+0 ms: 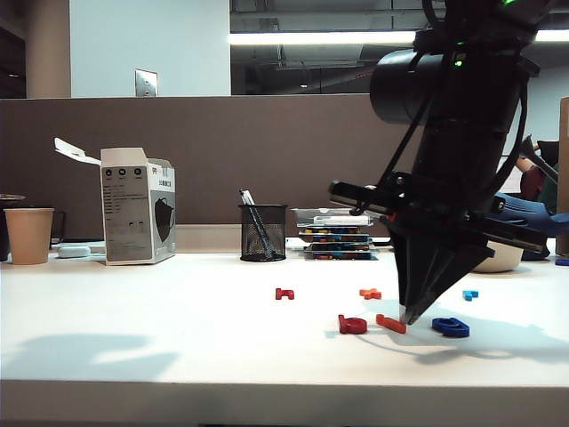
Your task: Select the appropriate letters from the row of letter magnets placed on the table to arrange into the word "big".
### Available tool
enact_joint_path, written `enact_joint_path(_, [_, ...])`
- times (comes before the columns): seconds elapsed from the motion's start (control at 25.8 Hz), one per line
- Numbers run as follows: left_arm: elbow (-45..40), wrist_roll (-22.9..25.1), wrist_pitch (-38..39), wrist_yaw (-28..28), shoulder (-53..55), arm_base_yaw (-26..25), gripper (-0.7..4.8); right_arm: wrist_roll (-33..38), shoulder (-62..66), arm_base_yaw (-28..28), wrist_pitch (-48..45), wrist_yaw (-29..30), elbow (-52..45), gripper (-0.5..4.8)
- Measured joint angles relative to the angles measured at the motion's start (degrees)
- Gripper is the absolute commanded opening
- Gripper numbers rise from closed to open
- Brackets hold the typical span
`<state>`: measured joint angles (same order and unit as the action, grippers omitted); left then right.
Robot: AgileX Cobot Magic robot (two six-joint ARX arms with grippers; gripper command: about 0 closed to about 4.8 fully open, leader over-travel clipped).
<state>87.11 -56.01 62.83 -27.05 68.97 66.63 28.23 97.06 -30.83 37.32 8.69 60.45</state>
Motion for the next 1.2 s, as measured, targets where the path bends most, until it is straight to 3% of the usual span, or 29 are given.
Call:
enact_joint_path(0.7, [0.0, 0.0, 0.0, 0.0, 0.0, 0.0, -0.05, -0.02, 0.07, -0.15, 0.11, 2.91, -0.02, -0.08])
enact_joint_path(1.2, [0.0, 0.0, 0.0, 0.0, 0.0, 0.0, -0.05, -0.02, 0.07, -0.15, 0.13, 1.55, -0.02, -0.08])
